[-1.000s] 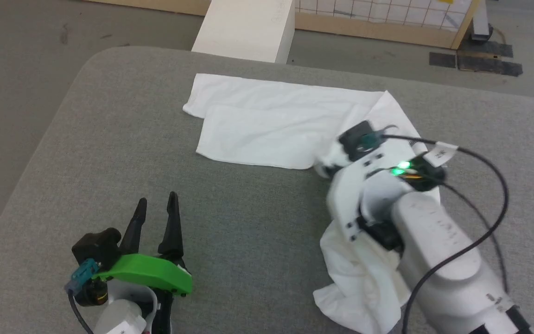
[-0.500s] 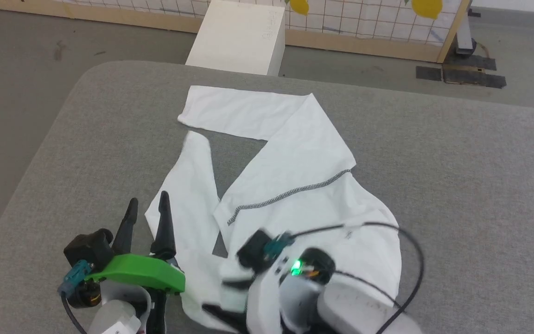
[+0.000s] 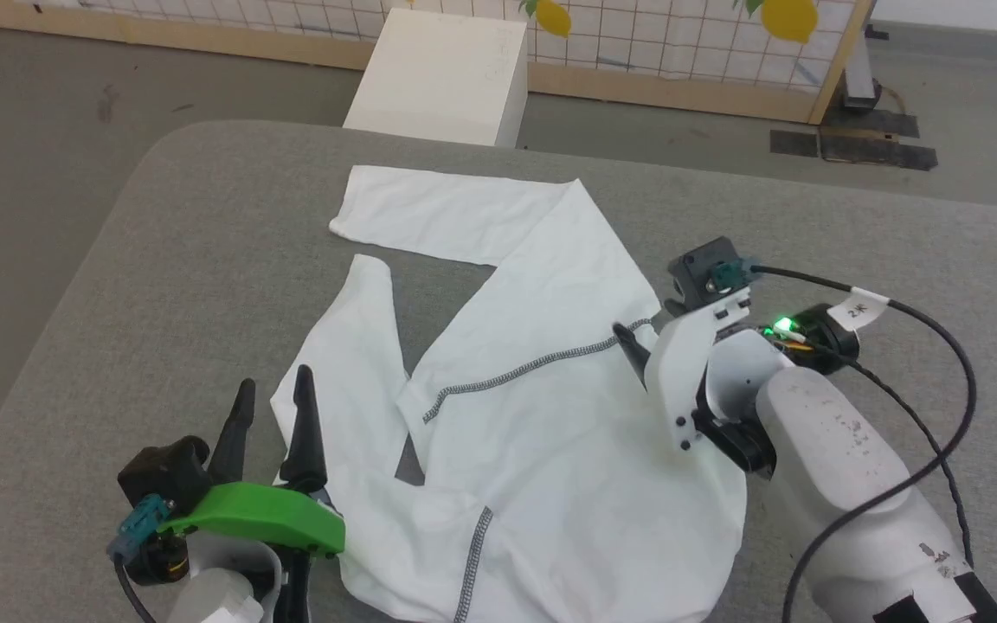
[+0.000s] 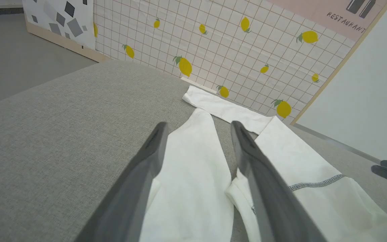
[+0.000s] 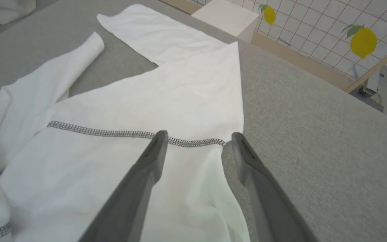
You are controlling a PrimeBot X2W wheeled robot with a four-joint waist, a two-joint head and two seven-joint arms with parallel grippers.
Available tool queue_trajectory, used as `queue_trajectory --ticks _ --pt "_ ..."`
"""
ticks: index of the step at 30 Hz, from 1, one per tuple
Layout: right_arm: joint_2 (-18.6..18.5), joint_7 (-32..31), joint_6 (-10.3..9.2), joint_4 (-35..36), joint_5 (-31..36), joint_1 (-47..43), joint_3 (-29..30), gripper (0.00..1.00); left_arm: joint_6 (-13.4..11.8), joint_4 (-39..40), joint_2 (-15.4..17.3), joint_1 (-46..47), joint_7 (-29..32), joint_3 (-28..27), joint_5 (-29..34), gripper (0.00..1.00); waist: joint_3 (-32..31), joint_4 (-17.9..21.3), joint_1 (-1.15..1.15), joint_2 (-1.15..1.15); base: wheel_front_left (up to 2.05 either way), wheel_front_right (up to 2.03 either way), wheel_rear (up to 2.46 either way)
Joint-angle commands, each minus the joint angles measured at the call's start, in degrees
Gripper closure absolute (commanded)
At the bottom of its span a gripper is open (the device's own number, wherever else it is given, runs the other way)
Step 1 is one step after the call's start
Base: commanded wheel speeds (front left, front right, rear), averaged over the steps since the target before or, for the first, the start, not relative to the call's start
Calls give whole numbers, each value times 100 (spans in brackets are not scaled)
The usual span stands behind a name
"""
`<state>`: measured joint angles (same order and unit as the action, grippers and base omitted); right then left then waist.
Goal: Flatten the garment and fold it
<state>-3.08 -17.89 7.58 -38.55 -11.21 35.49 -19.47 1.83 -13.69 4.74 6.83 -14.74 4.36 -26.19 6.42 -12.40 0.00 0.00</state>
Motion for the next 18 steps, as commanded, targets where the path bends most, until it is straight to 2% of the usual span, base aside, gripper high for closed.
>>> queue_trajectory --ticks 1,10,14,15,16,17,18 --pt "21 -139 -9 -82 93 -31 33 0 43 22 -40 -49 -26 7 55 0 42 -47 0 0 0 0 0" --pt "21 -616 -9 -444 721 -145 512 0 89 0 -70 16 -26 -26 58 0 223 -148 0 0 0 0 0" --pt "21 -907 -9 -533 609 -199 457 0 102 -1 -80 36 -26 -44 72 0 284 -139 0 0 0 0 0" --pt "21 -1013 -9 -558 547 -211 406 8 104 -4 -83 44 -26 -44 75 0 291 -134 0 0 0 0 0" --pt "21 -1128 -9 -575 458 -221 335 63 110 -13 -87 53 -26 -39 75 0 293 -125 0 0 0 0 0" --pt "21 -1191 -9 -569 382 -223 272 100 116 -23 -90 61 -26 -34 76 0 296 -117 0 0 0 0 0" --pt "21 -1236 -9 -550 304 -217 211 100 120 -34 -93 72 -26 -33 79 0 298 -104 0 0 0 0 0"
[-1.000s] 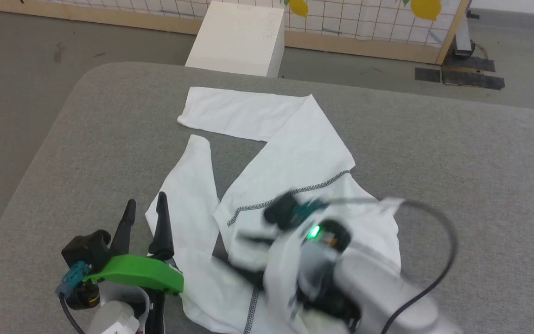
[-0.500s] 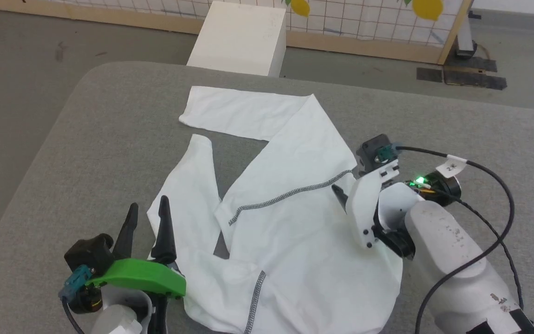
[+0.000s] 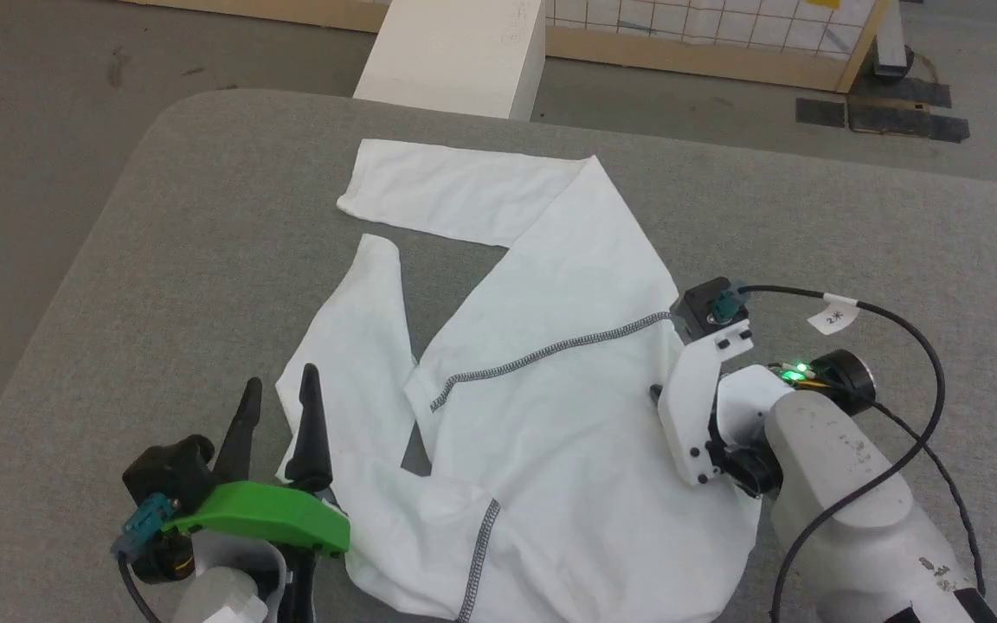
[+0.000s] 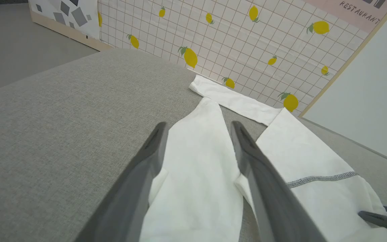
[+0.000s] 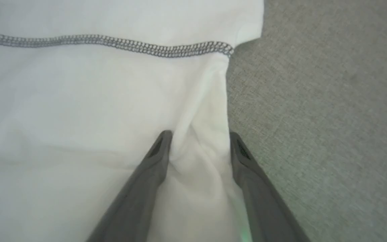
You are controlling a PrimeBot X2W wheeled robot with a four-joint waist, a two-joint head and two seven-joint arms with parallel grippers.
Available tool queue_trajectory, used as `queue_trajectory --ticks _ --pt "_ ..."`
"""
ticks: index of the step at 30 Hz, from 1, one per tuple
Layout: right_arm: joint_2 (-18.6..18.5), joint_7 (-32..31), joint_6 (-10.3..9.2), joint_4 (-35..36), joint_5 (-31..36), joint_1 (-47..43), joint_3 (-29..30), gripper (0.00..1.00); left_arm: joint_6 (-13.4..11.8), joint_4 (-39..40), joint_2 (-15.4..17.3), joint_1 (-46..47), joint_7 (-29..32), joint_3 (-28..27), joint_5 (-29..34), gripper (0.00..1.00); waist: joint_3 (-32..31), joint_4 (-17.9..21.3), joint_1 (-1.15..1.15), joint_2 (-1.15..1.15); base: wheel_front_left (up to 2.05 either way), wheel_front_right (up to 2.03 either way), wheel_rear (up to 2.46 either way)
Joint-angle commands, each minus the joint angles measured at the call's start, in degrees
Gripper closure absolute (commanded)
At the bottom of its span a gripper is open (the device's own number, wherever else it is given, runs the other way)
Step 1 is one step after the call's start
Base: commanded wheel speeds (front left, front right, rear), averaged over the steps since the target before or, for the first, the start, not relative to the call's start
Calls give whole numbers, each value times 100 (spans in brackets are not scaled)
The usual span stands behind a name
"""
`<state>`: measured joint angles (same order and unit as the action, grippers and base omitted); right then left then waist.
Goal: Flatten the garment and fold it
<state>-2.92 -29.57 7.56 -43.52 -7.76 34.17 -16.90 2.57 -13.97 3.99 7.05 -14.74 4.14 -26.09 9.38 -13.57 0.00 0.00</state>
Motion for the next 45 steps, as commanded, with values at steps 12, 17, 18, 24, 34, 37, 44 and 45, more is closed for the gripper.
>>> queue_trajectory --ticks 12,17,18,24,34,37,44,45 --pt "4 1088 -8 1528 41 -457 1623 100 43 -4 -21 -105 -26 -126 128 0 -294 471 0 0 0 0 0" --pt "4 815 -8 2799 249 -1532 3090 100 41 6 -20 -178 -26 -125 123 0 -396 697 0 0 0 0 0" --pt "4 720 -8 2986 223 -1755 3307 100 44 4 -21 -181 -26 -113 122 0 -401 725 0 0 0 0 0" --pt "4 70 -8 3456 -266 -3145 3989 100 47 -34 -22 -163 -5 -47 97 0 -397 909 0 0 0 0 0" --pt "4 1033 -8 3382 -1484 -3358 3580 0 97 -163 90 11 522 127 25 0 -395 1252 0 0 0 0 0" --pt "4 1419 -8 3496 -1119 -3227 3849 0 178 -250 248 476 1124 400 136 0 -366 1306 0 0 0 0 0" --pt "4 1393 -8 3711 -858 -2983 4120 0 361 -810 518 1888 3304 1476 635 0 -185 1438 0 0 0 0 0" --pt "4 1370 -8 3726 -858 -2960 4098 0 394 -962 580 2083 3656 1701 750 0 -143 1480 0 0 0 0 0"
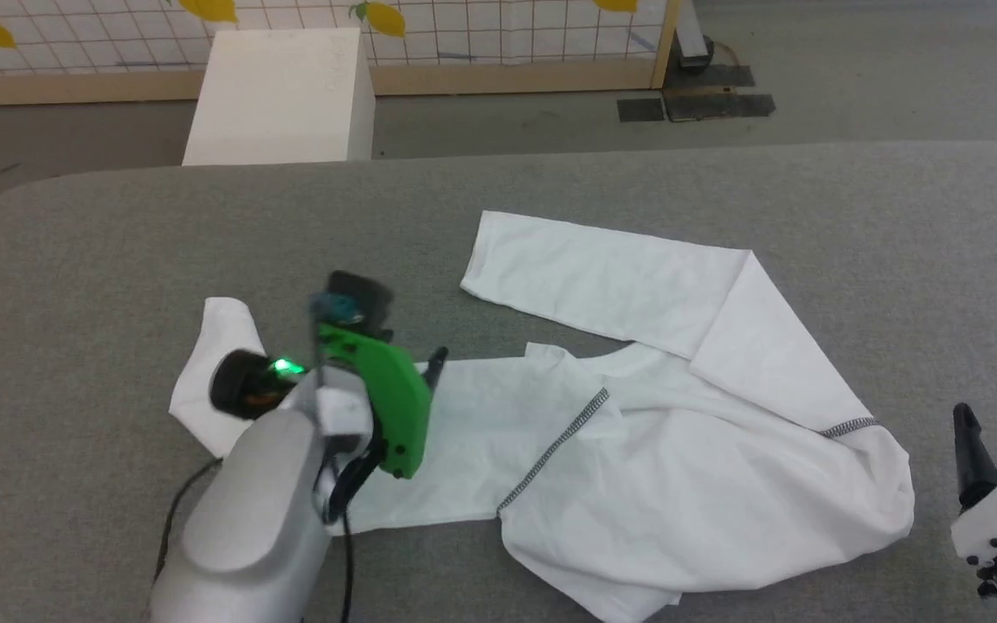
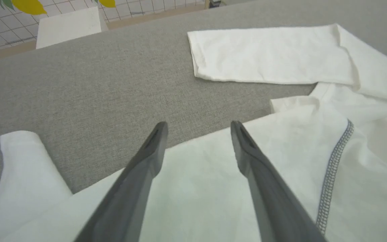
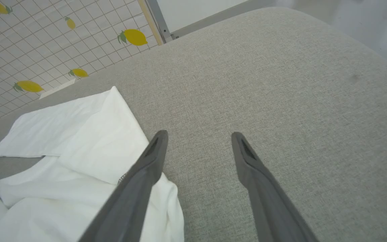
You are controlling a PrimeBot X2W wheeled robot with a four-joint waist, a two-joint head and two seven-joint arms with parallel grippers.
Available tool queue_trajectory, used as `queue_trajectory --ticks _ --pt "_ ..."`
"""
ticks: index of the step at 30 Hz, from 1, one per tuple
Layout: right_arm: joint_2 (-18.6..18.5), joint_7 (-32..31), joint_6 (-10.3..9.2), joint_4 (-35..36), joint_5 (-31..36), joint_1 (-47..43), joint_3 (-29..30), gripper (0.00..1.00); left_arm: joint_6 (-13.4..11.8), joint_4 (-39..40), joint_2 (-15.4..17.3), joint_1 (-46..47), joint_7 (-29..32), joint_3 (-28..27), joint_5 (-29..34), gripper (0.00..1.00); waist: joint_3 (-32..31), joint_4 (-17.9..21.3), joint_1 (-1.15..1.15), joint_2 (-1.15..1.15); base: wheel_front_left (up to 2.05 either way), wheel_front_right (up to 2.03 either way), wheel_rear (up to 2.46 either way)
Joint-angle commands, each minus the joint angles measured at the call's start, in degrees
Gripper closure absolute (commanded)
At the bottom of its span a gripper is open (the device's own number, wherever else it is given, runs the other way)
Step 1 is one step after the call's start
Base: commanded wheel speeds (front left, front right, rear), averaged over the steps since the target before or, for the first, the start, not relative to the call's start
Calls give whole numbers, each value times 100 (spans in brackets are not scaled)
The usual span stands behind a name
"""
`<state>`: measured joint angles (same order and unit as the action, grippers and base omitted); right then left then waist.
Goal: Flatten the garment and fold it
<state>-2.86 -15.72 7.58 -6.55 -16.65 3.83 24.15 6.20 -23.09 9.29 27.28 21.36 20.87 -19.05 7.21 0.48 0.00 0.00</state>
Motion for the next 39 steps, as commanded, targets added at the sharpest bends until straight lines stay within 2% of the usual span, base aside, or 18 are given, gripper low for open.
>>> queue_trajectory --ticks 1,6,11,14,15,16,17,21,24,28,31,35,39 --pt "-2 -32 -9 36 25 91 -34 0 52 -161 67 201 271 165 83 0 109 108 0 0 0 0 0" --pt "-2 -42 -9 37 -115 175 -244 0 106 -787 184 802 1017 765 300 0 345 314 0 0 0 0 0" --pt "-2 15 -9 45 -112 209 -300 0 85 -1441 328 992 1485 988 518 0 502 460 0 0 0 0 0" --pt "-2 37 -9 21 -107 200 -282 0 107 -1682 309 927 1664 1173 425 0 521 479 0 0 0 0 0" --pt "-2 49 -9 11 -103 191 -274 0 113 -1721 317 902 1675 1257 407 28 521 470 0 0 0 0 0" --pt "-2 55 -9 0 -102 183 -270 0 117 -1736 305 874 1642 1292 349 76 517 457 0 0 0 0 0" --pt "-2 57 -9 -15 -105 180 -277 0 120 -1759 287 834 1610 1304 249 100 516 442 0 0 0 0 0" --pt "-2 75 -9 -58 -117 191 -336 0 125 -1749 293 802 1327 1281 -25 100 478 317 0 0 0 0 0" --pt "-2 85 -9 -79 -92 189 -355 0 99 -1676 303 826 937 962 -330 100 423 202 0 0 0 0 0" --pt "-2 88 -9 -124 -74 176 -383 0 -167 -1430 394 822 337 245 -846 100 290 51 0 0 0 0 0" --pt "-2 92 -9 -142 -70 161 -394 0 -426 -1142 625 638 29 -289 -1164 100 188 -37 0 0 0 0 0" --pt "-2 84 -9 -127 -42 136 -344 0 -826 -802 897 77 -50 -826 -1486 100 105 -151 0 0 0 0 0" --pt "-2 47 -9 -103 7 147 -300 0 -1121 -584 913 -691 146 -1092 -1792 100 78 -225 0 0 0 0 0"
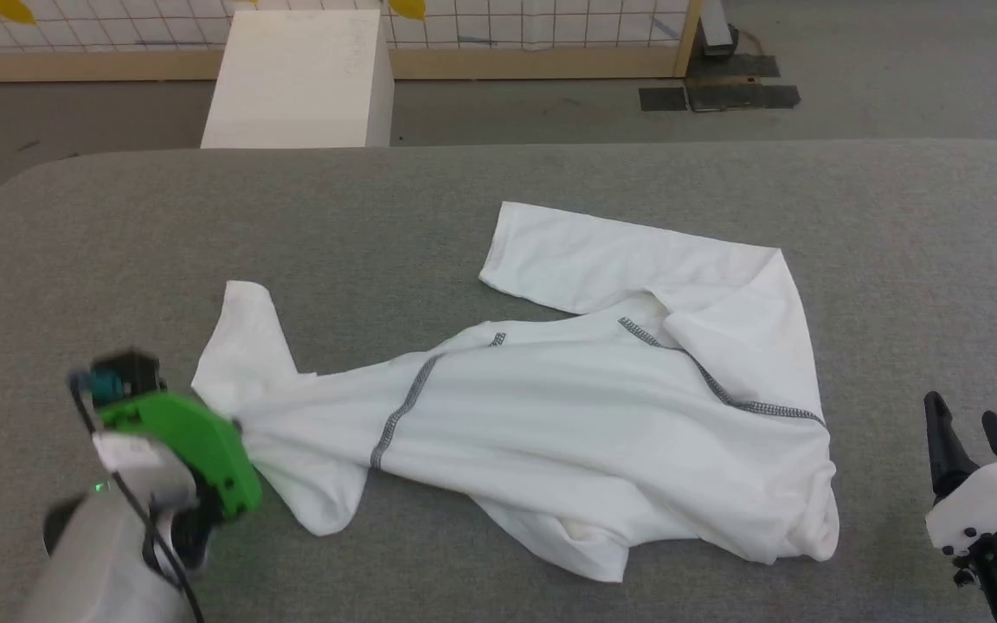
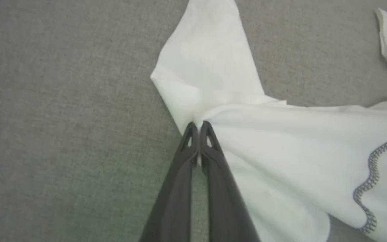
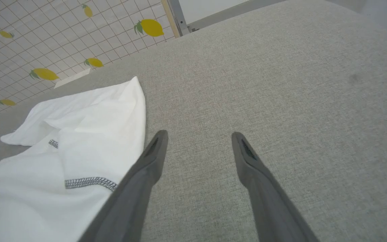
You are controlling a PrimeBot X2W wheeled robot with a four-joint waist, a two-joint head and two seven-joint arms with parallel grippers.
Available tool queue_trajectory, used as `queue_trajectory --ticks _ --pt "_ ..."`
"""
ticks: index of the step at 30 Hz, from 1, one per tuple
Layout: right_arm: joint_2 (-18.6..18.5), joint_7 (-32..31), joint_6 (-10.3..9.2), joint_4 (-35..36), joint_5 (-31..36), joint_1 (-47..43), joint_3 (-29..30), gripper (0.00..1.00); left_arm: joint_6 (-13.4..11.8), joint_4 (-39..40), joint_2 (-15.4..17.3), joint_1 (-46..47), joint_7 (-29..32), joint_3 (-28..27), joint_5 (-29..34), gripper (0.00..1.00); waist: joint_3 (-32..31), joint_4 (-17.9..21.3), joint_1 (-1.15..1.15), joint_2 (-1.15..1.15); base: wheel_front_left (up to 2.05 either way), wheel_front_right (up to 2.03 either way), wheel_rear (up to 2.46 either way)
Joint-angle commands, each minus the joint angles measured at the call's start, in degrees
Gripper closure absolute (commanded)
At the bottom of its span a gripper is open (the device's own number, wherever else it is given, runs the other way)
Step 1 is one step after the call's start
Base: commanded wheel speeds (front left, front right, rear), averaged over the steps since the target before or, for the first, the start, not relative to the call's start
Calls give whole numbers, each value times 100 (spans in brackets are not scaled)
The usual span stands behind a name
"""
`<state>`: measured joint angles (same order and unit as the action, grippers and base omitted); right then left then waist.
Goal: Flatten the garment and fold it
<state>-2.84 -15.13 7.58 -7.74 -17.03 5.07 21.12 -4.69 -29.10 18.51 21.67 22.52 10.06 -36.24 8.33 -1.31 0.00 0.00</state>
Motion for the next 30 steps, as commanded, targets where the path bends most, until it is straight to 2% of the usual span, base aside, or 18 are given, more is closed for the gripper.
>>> queue_trajectory --ticks 1,2,3,7,10,13,17,19,23,30 --pt "-4 -26 -9 22 64 31 -6 0 -58 59 -48 -286 93 -48 -163 100 -39 -58 0 0 0 0 0" --pt "-4 -44 -9 32 81 47 -24 0 -80 131 -106 -448 137 -93 -270 69 -45 -81 0 0 0 0 0" --pt "-4 -63 -9 42 92 67 -55 0 -84 207 -160 -547 136 -146 -367 0 -45 -98 0 0 0 0 0" --pt "-4 -172 -9 107 164 292 -289 0 -62 743 -374 -813 -290 -539 -754 0 -49 -126 0 0 0 0 0" --pt "-4 -359 -9 93 354 697 -672 0 -8 1320 -392 -1022 -1069 -821 -709 0 -9 -90 0 0 0 0 0" --pt "-4 -606 -9 -36 631 1210 -1211 0 30 1784 -334 -1255 -1957 -874 -298 0 74 -108 0 0 0 0 0" --pt "-4 -960 -9 -487 861 2012 -2048 0 203 2110 -359 -1447 -3180 -675 351 0 245 -300 0 0 0 0 0" --pt "-4 -1118 -9 -803 946 2394 -2460 0 226 2155 -406 -1477 -3500 -534 640 0 357 -430 0 0 0 0 0" --pt "-4 -1499 -9 -1571 1237 3115 -3096 0 316 2214 -538 -1378 -3715 -298 1133 0 619 -753 0 0 0 0 0" --pt "-4 -1758 -9 -2643 1657 4062 -3703 0 613 2268 -962 -1087 -3749 -194 1550 0 1108 -1362 0 0 0 0 0"
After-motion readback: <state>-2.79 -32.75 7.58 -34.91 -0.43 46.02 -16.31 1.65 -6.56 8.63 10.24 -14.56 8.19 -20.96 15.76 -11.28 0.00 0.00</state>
